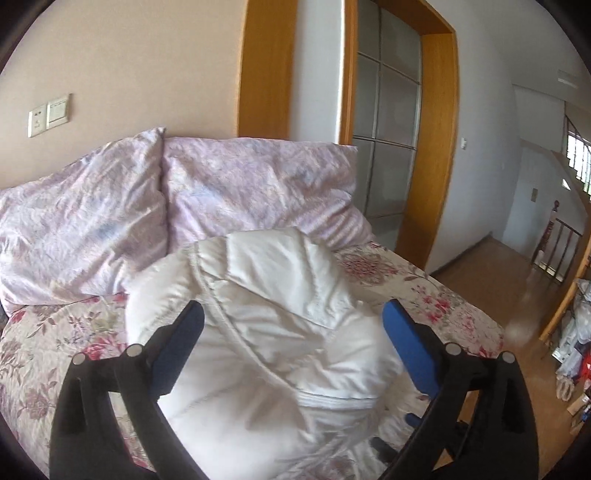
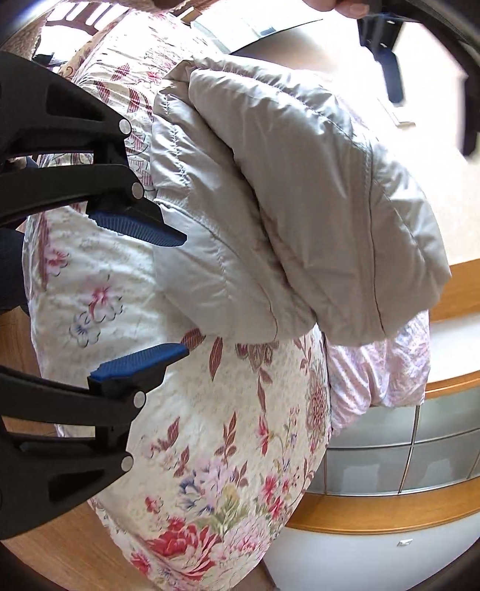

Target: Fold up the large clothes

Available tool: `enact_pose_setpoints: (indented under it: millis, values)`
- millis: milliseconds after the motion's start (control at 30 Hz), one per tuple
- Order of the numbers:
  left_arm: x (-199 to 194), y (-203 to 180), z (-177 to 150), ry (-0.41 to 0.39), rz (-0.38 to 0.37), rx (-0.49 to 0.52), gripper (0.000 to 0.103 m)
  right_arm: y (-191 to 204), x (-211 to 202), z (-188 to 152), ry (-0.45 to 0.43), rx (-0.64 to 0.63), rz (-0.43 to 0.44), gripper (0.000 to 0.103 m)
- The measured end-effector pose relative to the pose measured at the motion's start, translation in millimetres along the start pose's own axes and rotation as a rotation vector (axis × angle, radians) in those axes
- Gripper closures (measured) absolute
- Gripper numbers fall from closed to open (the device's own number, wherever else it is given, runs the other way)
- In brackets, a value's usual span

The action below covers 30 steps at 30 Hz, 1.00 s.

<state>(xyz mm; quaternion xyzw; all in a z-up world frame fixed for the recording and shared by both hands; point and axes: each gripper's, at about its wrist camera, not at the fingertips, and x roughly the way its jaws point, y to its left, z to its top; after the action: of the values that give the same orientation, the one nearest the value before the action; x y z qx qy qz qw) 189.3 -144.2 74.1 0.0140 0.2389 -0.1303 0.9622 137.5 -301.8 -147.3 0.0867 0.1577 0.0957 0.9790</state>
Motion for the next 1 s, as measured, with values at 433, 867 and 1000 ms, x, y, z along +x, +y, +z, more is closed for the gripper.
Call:
enact_pose_setpoints:
  millis: [433, 867, 1000]
  values:
    - [74, 61, -27, 0.178, 0.143, -0.104, 0.006, -8, 4, -2, 0.018, 0.007, -0.009, 0.046]
    - [121, 12, -60, 0.130, 0.196, 0.041, 0.003, -25, 9, -1, 0.021, 0.039, -0.014, 0.046]
    - [124, 8, -61, 0.130, 0.211, 0.069, 0.003, -23, 1, 4, 0.011, 0.041, -0.001, 0.046]
